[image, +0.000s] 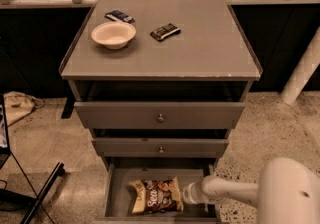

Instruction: Pick brown chip bag from bottom drawer and place on counter

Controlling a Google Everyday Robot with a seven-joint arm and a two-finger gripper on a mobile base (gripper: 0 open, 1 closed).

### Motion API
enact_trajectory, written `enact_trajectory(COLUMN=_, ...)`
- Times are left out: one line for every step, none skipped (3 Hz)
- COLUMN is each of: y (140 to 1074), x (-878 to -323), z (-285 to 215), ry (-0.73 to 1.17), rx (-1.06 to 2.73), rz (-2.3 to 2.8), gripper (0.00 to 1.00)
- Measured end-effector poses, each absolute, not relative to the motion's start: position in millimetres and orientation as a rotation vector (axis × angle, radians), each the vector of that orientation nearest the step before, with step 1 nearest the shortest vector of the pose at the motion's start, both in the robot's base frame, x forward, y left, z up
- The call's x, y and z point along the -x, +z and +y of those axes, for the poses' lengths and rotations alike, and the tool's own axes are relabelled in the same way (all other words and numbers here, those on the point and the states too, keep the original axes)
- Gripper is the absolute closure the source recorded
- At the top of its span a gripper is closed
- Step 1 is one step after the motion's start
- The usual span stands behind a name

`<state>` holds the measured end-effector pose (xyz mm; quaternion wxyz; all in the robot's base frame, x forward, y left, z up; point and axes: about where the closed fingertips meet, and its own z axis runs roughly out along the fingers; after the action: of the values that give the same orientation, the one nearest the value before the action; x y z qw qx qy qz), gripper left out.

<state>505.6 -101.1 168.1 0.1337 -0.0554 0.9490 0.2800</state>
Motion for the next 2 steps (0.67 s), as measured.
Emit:
enact_trajectory(y=207.1, x=-503.9, z=-120.2, ry=0.958, rx=0.187, rz=2.654, gripper=1.00)
enact_trajectory(y=254.2, x=-484.9, z=-142.2, ry=1.060, rx=0.193, rz=2.566, gripper=1.00)
